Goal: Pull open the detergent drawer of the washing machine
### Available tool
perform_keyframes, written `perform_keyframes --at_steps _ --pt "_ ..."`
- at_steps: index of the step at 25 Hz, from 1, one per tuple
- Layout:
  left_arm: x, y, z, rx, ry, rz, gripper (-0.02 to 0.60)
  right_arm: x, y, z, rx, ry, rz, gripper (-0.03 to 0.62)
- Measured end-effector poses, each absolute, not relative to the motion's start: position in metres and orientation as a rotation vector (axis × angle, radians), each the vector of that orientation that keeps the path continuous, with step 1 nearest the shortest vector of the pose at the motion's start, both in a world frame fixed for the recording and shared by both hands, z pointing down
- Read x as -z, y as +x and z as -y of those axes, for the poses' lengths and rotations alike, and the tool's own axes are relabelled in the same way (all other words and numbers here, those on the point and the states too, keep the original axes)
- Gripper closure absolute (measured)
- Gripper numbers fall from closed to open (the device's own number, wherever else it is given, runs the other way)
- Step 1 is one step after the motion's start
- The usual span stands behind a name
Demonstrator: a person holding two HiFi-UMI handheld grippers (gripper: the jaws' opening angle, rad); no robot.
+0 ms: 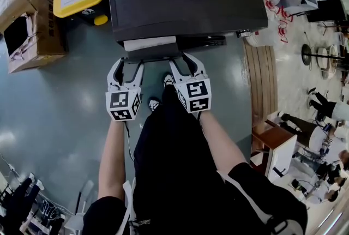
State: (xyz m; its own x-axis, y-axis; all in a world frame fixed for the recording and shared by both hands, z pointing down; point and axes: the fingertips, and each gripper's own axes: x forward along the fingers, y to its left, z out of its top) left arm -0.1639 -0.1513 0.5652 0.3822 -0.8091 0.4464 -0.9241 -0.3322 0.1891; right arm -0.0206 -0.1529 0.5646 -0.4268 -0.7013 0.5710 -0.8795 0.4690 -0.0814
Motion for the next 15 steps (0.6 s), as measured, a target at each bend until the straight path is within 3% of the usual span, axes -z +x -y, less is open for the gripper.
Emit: perform_keyframes --at_steps 15 --pt "-0.565 -0.161 0.136 -0.396 2.221 1.509 0.311 -0.564 -0.017 0.138 -0.522 1.313 2.261 0.427"
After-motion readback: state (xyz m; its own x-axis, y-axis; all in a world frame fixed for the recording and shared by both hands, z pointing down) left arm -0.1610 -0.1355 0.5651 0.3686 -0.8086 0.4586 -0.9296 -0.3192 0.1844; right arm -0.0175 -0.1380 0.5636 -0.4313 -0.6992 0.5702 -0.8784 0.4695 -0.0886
